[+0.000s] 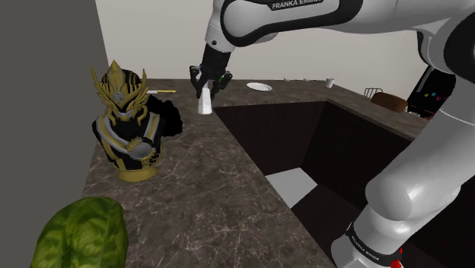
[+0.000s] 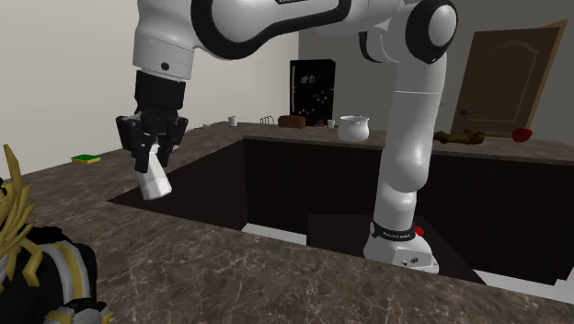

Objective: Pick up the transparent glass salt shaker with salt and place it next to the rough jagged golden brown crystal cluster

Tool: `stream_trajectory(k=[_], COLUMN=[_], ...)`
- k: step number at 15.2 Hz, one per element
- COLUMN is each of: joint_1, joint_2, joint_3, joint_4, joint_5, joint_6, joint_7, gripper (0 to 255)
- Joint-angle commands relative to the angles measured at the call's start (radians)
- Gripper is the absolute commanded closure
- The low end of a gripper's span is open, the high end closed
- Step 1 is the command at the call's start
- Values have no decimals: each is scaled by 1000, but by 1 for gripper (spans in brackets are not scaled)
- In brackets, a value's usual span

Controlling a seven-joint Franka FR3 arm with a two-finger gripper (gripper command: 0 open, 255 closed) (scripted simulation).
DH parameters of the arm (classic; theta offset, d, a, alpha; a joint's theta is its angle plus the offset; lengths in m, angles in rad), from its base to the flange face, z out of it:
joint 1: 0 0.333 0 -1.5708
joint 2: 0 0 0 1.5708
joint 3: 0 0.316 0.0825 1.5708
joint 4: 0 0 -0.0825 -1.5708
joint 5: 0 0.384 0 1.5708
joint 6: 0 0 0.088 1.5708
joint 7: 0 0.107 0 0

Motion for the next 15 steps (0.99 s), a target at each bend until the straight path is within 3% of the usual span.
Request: stream_trajectory(k=[1,7,12,15], joint_1=[2,92,244,225], joint_2=[92,388,668,653], joint_3=[8,-21,-84,-84], joint_4=[84,420,848,781], joint_5=[-70,-264,-384,-378], joint_6=[-15,-120,-281,-230], joint_7=[27,74,43,51], gripper=[255,255,255,255])
